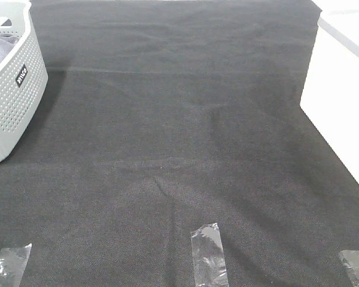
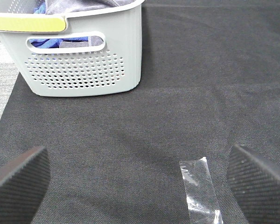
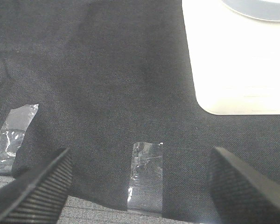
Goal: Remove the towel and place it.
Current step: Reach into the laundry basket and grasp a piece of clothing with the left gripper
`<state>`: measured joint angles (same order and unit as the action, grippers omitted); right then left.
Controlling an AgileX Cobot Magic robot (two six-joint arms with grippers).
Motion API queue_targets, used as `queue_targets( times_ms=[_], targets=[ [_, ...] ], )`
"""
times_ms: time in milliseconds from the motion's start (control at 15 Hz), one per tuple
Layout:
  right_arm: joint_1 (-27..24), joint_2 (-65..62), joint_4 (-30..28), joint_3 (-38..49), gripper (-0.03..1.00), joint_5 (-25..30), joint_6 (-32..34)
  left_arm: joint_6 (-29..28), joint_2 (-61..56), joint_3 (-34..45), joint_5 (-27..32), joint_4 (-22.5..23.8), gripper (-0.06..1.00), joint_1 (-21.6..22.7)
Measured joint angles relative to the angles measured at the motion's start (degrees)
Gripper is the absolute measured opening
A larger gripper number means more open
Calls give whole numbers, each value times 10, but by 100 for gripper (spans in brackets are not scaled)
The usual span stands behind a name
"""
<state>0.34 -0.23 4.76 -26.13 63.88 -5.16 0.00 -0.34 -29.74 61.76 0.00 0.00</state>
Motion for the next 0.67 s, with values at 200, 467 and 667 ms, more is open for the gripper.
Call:
queue_targets(
  times_ms=[200,467,667],
  targets=[
    [0,0,0,0,78,0,0,0,0,0,0,0,99,0],
    [0,0,0,0,78,0,0,0,0,0,0,0,99,0],
    [0,0,0,0,78,0,0,0,0,0,0,0,99,0]
  ],
)
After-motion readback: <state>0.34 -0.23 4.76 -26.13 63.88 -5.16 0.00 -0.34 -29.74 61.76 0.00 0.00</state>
